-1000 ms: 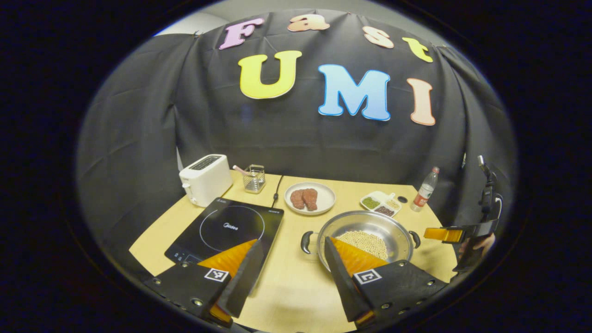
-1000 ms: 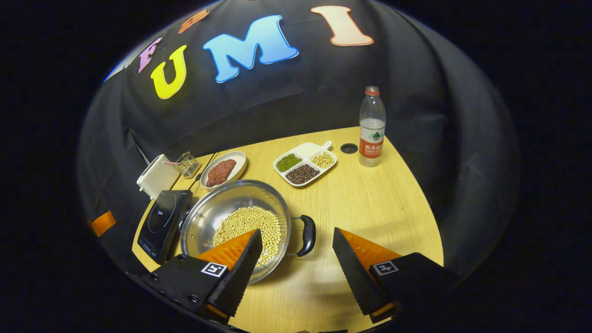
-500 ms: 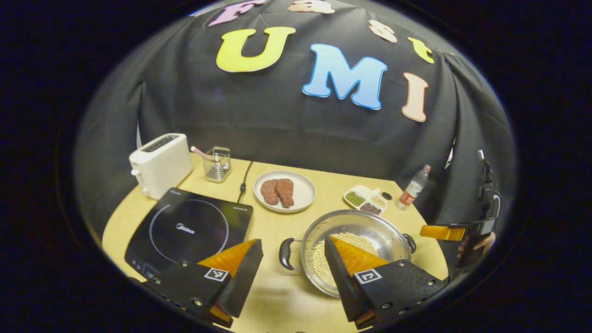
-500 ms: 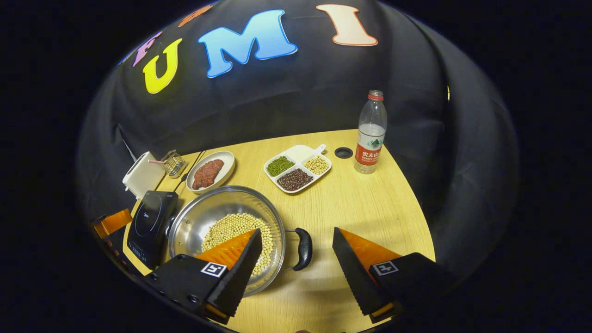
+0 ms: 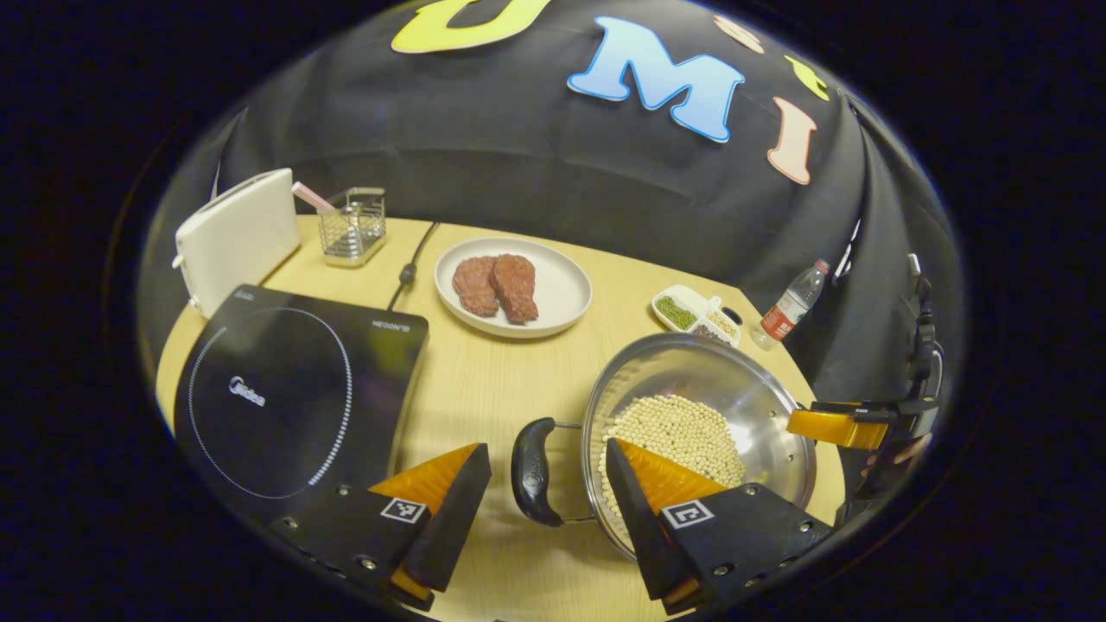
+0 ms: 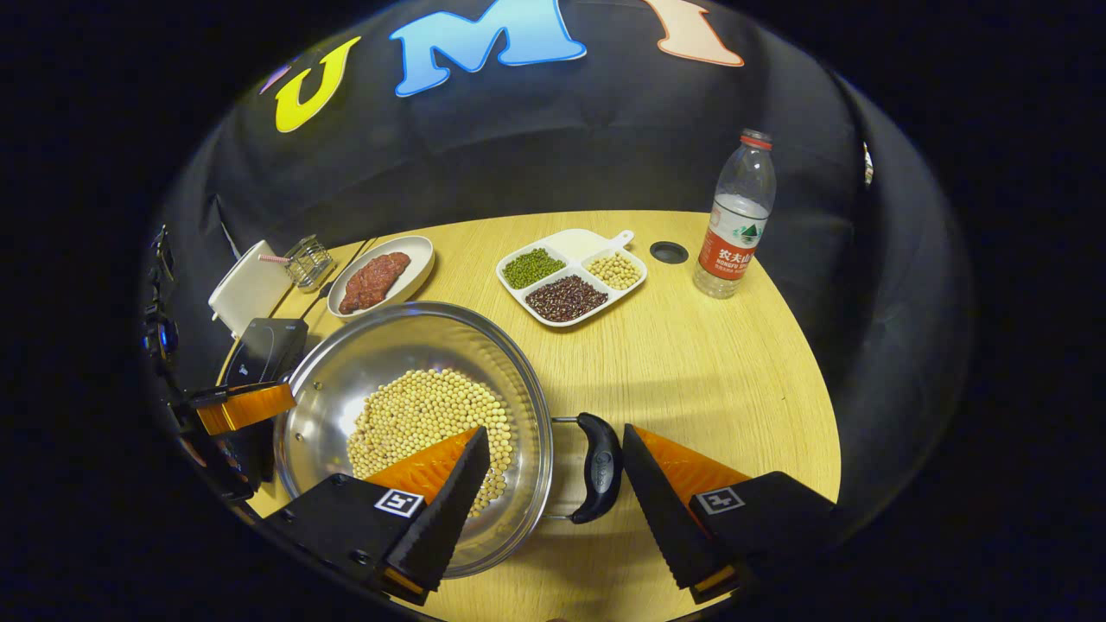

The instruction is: First push the handle of the pot to place it horizontally, then grasp the pot with both hands and set it on the induction cooktop.

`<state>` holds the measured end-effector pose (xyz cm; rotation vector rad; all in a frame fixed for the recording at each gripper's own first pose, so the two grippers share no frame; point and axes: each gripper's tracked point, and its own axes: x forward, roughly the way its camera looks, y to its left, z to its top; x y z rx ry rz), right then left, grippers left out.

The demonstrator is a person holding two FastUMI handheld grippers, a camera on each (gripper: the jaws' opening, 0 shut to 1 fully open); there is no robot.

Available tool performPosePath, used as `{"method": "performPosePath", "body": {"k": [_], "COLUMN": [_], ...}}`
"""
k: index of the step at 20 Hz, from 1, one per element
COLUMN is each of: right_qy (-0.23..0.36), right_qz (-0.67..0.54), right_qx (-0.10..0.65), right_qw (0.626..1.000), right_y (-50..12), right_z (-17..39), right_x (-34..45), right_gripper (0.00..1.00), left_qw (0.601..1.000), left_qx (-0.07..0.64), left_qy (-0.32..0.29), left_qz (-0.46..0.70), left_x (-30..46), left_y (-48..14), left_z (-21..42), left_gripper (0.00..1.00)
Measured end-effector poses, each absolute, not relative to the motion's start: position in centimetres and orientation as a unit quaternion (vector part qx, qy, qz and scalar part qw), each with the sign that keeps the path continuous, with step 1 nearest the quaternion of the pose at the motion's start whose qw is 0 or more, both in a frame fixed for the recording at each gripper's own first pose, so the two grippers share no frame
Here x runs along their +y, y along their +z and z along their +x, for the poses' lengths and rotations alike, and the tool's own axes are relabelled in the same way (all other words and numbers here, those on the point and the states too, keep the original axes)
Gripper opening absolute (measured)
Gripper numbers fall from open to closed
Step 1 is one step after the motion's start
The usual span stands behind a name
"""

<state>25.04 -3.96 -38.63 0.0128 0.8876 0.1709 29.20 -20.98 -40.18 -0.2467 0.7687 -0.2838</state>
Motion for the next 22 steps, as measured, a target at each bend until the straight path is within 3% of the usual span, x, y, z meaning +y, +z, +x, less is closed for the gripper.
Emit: {"method": "performPosePath", "body": {"k": [1,2,3,5,7,9,10,11,12,13,15,21,22], "right_qy": [0.082,0.08,0.079,0.077,0.08,0.076,0.075,0.073,0.077,0.081,0.082,0.106,0.112], "right_qz": [0.007,0.012,0.019,0.032,0.044,0.047,0.047,0.047,0.052,0.052,0.052,0.074,0.082], "right_qx": [0.437,0.445,0.45,0.456,0.456,0.453,0.452,0.452,0.451,0.452,0.45,0.467,0.476], "right_qw": [0.896,0.892,0.889,0.886,0.885,0.887,0.888,0.888,0.887,0.887,0.887,0.875,0.868], "right_y": [-39.2,-39.9,-40.4,-41.3,-41.8,-42.0,-42.1,-42.4,-42.3,-42.6,-42.5,-42.8,-42.8], "right_z": [25.0,25.0,25.0,25.1,25.2,25.5,25.7,25.8,25.7,25.9,25.8,25.8,25.6], "right_x": [-4.0,-4.0,-3.9,-3.8,-3.5,-3.8,-4.0,-4.3,-4.3,-4.3,-4.3,-3.7,-3.7], "right_gripper": [0.98,0.98,0.98,0.98,0.96,0.82,0.84,0.75,0.73,0.65,0.63,0.57,0.57], "left_qw": [0.908,0.907,0.905,0.899,0.892,0.889,0.891,0.894,0.891,0.89,0.885,0.871,0.87], "left_qx": [0.377,0.38,0.382,0.391,0.4,0.405,0.406,0.401,0.404,0.405,0.413,0.433,0.435], "left_qy": [-0.138,-0.137,-0.139,-0.145,-0.156,-0.167,-0.158,-0.154,-0.156,-0.155,-0.148,-0.119,-0.114], "left_qz": [-0.121,-0.12,-0.123,-0.132,-0.137,-0.134,-0.127,-0.13,-0.133,-0.137,-0.154,-0.2,-0.201], "left_x": [-21.0,-21.0,-21.1,-21.8,-22.6,-23.2,-22.8,-22.8,-22.8,-22.7,-22.8,-22.8,-22.7], "left_y": [-40.9,-41.5,-41.9,-42.7,-43.1,-43.3,-43.7,-43.1,-43.3,-43.2,-43.4,-43.7,-43.7], "left_z": [29.5,29.7,30.0,30.1,29.9,29.8,30.1,30.2,30.1,30.0,30.0,29.0,28.8], "left_gripper": [0.76,0.83,0.75,0.82,0.79,0.78,0.78,0.67,0.55,0.55,0.58,0.46,0.55]}}
